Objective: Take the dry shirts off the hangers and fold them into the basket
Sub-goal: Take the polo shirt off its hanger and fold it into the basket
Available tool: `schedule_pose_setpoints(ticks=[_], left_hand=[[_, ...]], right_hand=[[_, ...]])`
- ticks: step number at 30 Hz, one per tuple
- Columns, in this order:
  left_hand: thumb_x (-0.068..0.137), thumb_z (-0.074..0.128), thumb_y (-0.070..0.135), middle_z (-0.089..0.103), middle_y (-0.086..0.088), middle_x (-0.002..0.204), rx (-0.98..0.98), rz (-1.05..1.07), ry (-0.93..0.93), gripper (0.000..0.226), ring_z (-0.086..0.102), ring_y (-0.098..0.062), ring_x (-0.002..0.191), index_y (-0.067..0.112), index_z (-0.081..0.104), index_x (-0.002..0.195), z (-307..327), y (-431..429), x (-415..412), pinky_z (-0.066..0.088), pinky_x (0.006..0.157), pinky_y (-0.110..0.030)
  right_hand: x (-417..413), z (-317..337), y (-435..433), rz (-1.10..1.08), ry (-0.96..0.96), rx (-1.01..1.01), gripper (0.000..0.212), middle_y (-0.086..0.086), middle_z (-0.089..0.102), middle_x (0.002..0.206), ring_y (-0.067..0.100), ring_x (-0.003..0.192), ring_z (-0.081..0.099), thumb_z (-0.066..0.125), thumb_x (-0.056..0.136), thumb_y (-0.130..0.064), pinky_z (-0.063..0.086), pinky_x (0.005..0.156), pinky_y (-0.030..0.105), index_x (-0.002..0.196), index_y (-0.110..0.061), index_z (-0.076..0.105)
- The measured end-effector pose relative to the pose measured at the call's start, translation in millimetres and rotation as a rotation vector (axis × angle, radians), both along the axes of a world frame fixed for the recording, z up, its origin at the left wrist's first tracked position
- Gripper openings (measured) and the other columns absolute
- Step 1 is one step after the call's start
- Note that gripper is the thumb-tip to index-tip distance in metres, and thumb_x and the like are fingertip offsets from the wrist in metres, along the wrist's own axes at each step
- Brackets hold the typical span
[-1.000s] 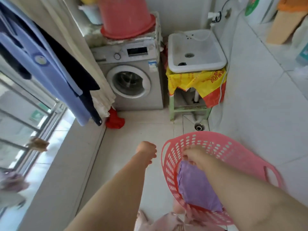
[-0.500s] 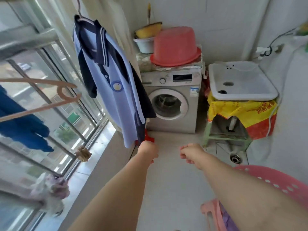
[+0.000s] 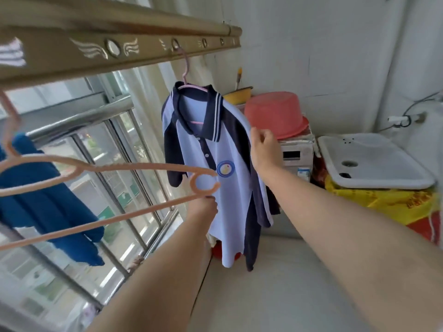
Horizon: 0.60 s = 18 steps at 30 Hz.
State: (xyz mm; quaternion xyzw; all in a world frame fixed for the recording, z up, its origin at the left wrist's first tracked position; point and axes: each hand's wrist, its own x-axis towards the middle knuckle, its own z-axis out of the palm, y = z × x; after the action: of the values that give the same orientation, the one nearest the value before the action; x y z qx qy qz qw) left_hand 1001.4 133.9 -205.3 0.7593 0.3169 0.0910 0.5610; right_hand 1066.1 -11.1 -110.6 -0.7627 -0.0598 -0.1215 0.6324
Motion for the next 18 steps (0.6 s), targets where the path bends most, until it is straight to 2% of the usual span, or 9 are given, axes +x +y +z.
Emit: schedule_pose_setpoints(ticks=[2, 4, 6, 8, 10, 11, 12, 15, 18], left_hand=[[0.092, 0.05, 0.01, 0.062, 0.002, 0.068, -0.007, 0.007, -0.05, 0.015, 0.059, -0.016, 0.066, 0.016, 0.053, 0.079, 15.0, 0.0, 10.8, 0.048, 0.058, -0.025], [0.095, 0.05, 0.006, 0.058, 0.004, 0.056, -0.053, -0.035, -0.069, 0.026, 0.051, -0.016, 0.063, 0.013, 0.046, 0.07, 29.5, -0.8, 22.7, 0.044, 0.053, -0.019], [0.095, 0.05, 0.003, 0.053, 0.004, 0.068, -0.026, -0.123, -0.098, 0.03, 0.049, -0.01, 0.064, 0.017, 0.045, 0.069, 38.5, -2.4, 22.5, 0.043, 0.046, -0.014], [0.094, 0.053, 0.004, 0.051, 0.008, 0.08, 0.02, -0.202, -0.108, 0.031, 0.052, -0.007, 0.074, 0.026, 0.05, 0.072, 50.7, 1.9, 18.6, 0.049, 0.058, -0.013], [0.092, 0.056, 0.005, 0.051, 0.011, 0.086, 0.067, -0.294, -0.058, 0.043, 0.054, -0.014, 0.09, 0.037, 0.062, 0.063, 60.6, 7.6, 20.0, 0.05, 0.087, -0.027], [0.09, 0.058, 0.006, 0.052, 0.01, 0.088, 0.11, -0.313, -0.042, 0.047, 0.054, -0.018, 0.097, 0.037, 0.067, 0.057, 64.8, 11.0, 23.9, 0.048, 0.093, -0.034], [0.089, 0.059, 0.005, 0.056, 0.007, 0.089, 0.081, -0.277, -0.05, 0.043, 0.056, -0.021, 0.097, 0.035, 0.07, 0.06, 67.4, 12.9, 27.7, 0.051, 0.087, -0.038], [0.092, 0.053, 0.004, 0.064, -0.004, 0.081, 0.005, -0.051, -0.141, 0.018, 0.063, -0.019, 0.069, 0.016, 0.063, 0.083, 75.7, 20.6, 44.4, 0.047, 0.054, -0.028], [0.093, 0.048, 0.005, 0.066, -0.005, 0.084, 0.03, -0.02, -0.167, 0.016, 0.063, -0.014, 0.062, 0.01, 0.063, 0.092, 79.0, 25.3, 52.3, 0.047, 0.051, -0.025]], right_hand=[[4.7, 20.1, 7.1, 0.03, -0.092, -0.052, 0.027, -0.003, 0.061, 0.094, 0.02, 0.085, 0.055, 0.042, 0.096, -0.042, 0.037, 0.071, 0.03, 0.101, -0.02, 0.056], [12.7, 38.4, 14.6, 0.087, -0.16, -0.133, 0.03, 0.001, 0.062, 0.101, 0.021, 0.09, 0.057, 0.047, 0.094, -0.038, 0.043, 0.075, 0.032, 0.112, -0.016, 0.057], [22.8, 52.4, 23.8, 0.115, -0.208, -0.249, 0.034, 0.006, 0.063, 0.113, 0.027, 0.103, 0.058, 0.051, 0.093, -0.032, 0.047, 0.087, 0.039, 0.12, -0.013, 0.054], [32.0, 66.1, 34.1, 0.122, -0.241, -0.393, 0.04, 0.01, 0.059, 0.125, 0.031, 0.114, 0.056, 0.053, 0.092, -0.03, 0.046, 0.095, 0.042, 0.128, -0.011, 0.05], [40.7, 76.2, 44.1, 0.121, -0.247, -0.499, 0.041, 0.011, 0.057, 0.129, 0.033, 0.117, 0.054, 0.053, 0.094, -0.031, 0.045, 0.096, 0.04, 0.128, -0.01, 0.05], [44.8, 80.4, 48.8, 0.13, -0.235, -0.515, 0.04, 0.012, 0.058, 0.129, 0.033, 0.117, 0.054, 0.051, 0.095, -0.032, 0.044, 0.095, 0.038, 0.127, -0.009, 0.052], [49.2, 80.6, 52.1, 0.143, -0.217, -0.5, 0.038, 0.013, 0.058, 0.128, 0.033, 0.117, 0.054, 0.049, 0.096, -0.032, 0.043, 0.094, 0.037, 0.125, -0.008, 0.053], [61.5, 79.2, 62.6, 0.135, -0.206, -0.452, 0.036, 0.015, 0.057, 0.126, 0.033, 0.116, 0.053, 0.043, 0.099, -0.03, 0.041, 0.09, 0.035, 0.121, -0.005, 0.054], [70.0, 75.7, 67.0, 0.06, -0.275, -0.442, 0.035, 0.015, 0.057, 0.123, 0.033, 0.113, 0.053, 0.039, 0.101, -0.029, 0.039, 0.084, 0.034, 0.116, -0.002, 0.056]])
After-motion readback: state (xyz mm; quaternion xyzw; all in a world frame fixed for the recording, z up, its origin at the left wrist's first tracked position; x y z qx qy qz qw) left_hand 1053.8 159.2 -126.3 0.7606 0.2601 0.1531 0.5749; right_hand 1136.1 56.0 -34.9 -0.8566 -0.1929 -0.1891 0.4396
